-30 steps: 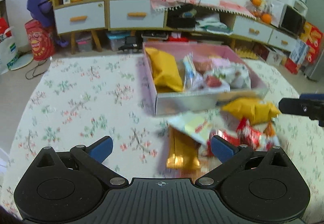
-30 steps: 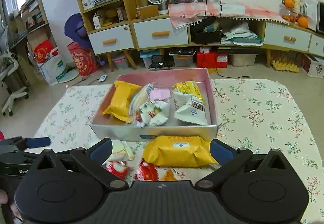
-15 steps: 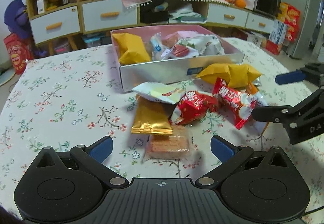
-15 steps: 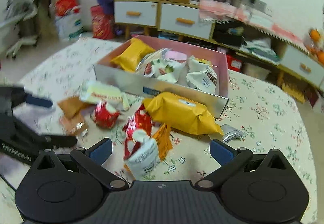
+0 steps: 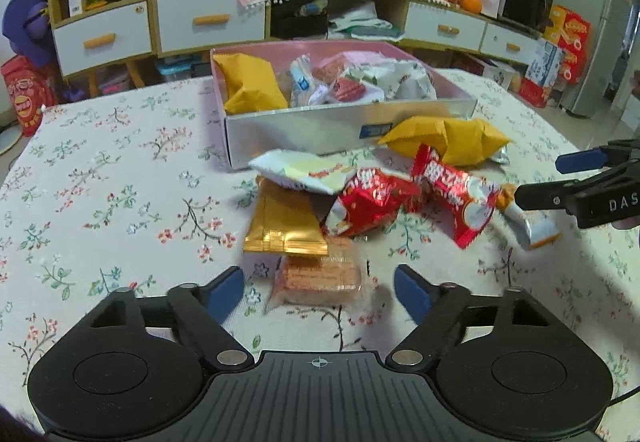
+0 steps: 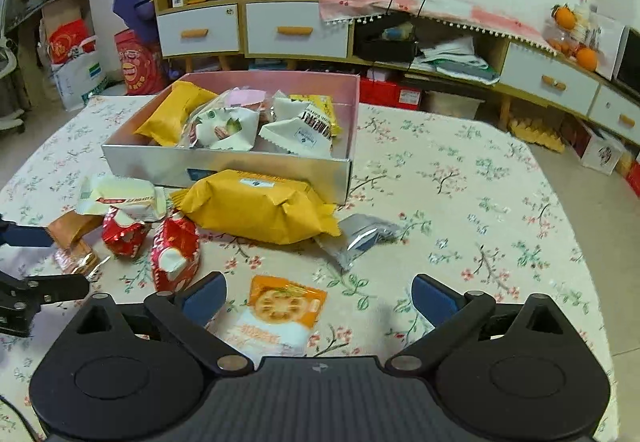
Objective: Organize snacks
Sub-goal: 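Grasp the wafer biscuit pack with the left gripper while the right grasps the orange cracker pack, then carry both packs into the pink box and open both grippers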
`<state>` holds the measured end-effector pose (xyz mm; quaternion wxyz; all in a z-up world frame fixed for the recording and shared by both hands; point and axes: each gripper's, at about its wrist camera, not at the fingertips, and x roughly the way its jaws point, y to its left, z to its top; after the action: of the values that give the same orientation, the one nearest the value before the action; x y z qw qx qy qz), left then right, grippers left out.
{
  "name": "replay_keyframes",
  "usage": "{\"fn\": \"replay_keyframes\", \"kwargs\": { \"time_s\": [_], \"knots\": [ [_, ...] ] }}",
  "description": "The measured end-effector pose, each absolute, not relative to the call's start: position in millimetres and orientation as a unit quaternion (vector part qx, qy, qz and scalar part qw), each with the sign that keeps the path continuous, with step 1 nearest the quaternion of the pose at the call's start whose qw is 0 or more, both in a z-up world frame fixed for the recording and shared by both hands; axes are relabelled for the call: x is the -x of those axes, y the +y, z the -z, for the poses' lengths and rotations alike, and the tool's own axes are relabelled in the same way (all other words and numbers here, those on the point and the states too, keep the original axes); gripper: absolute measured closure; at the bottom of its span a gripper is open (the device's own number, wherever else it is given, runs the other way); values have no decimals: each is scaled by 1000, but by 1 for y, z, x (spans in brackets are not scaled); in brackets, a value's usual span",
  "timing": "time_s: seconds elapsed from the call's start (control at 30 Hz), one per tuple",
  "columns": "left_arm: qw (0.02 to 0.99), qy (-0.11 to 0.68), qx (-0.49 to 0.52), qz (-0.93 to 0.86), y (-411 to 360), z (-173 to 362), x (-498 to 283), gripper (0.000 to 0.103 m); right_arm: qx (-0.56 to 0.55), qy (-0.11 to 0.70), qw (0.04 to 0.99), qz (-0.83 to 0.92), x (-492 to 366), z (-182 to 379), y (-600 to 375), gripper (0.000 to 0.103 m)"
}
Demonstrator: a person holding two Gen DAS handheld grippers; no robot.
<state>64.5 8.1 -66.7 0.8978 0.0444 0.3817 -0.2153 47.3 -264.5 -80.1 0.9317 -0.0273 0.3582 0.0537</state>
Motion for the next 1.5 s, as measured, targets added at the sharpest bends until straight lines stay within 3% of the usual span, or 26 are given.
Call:
{"fn": "replay_keyframes", "kwargs": {
  "time_s": [0.13, 0.37, 0.5, 0.77, 0.93, 1.5],
  "knots": [
    [896, 385, -57, 215, 7, 67, -63, 35, 53, 367, 926, -72, -45, 87, -254, 30],
    [895, 387, -40, 217, 8, 66, -66, 37, 57, 377, 920, -88, -45, 89, -246, 36],
    [896, 385, -40, 218, 5, 65, -67, 46, 58, 389, 915, -90, -45, 94, -242, 42],
    [890, 393, -45, 227, 3, 62, -64, 60, 60, 395, 911, -101, -44, 97, -238, 65],
    [884, 402, -43, 236, 0, 61, -62, 63, 57, 393, 911, -111, -43, 94, -236, 91],
    [871, 406, -22, 275, -4, 30, -45, 64, 60, 381, 919, -81, -38, 73, -239, 93]
  ]
}}
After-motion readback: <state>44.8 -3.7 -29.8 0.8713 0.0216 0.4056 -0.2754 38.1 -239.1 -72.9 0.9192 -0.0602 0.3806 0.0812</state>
